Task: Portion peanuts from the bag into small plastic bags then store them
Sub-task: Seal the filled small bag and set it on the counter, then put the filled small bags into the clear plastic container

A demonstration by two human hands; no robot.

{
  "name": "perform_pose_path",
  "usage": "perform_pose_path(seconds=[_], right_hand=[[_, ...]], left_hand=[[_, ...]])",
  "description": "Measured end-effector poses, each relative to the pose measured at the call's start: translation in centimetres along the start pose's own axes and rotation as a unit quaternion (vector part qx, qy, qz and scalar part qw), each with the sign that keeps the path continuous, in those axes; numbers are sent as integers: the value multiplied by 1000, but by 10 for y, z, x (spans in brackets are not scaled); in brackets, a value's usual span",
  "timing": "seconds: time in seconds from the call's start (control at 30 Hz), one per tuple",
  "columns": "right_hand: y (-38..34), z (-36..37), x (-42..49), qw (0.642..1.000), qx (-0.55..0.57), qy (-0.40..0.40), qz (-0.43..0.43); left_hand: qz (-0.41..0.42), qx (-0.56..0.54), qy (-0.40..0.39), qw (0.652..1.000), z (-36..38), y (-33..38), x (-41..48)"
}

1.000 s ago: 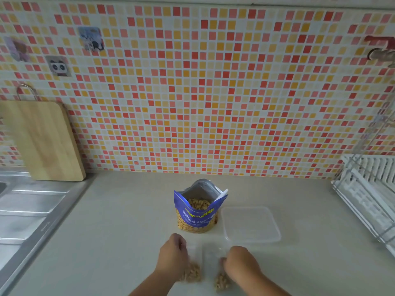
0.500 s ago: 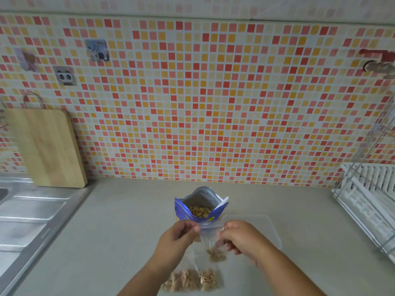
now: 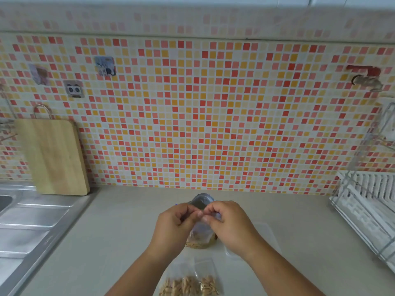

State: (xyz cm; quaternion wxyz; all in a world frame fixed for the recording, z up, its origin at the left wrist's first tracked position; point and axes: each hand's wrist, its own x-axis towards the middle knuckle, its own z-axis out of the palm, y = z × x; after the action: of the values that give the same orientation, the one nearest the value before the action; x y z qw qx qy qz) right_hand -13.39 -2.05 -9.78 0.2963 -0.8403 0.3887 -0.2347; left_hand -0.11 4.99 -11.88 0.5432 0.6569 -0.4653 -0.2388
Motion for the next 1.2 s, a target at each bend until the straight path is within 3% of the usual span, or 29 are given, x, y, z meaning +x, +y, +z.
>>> perform_pose_path(seconds=[0.2,0.37,0.67,0.77,0.9,1.07,1.2], right_hand=[[-11,-15,1,999,29,33,-7],[-15,-28,8,994,94,39,28],[-5,-28,6,985,156,50,50],[-3,-24,10,978,196,28,61],[2,-16,12,948,300,-61,88],[22,-1,16,953,238,-96,162],[54,40,-2,951,83,-178,238]], left_hand=[[52,16,33,998,1,13,1],[45,-64,92,993,-2,19,5],[11,-89,93,992,-5,12,8],[-17,-120,74,990,-8,13,12],[-56,-172,37,983,-2,17,16],[-134,-187,-3,973,5,-1,16],[-200,-17,27,979,-3,-57,-2]])
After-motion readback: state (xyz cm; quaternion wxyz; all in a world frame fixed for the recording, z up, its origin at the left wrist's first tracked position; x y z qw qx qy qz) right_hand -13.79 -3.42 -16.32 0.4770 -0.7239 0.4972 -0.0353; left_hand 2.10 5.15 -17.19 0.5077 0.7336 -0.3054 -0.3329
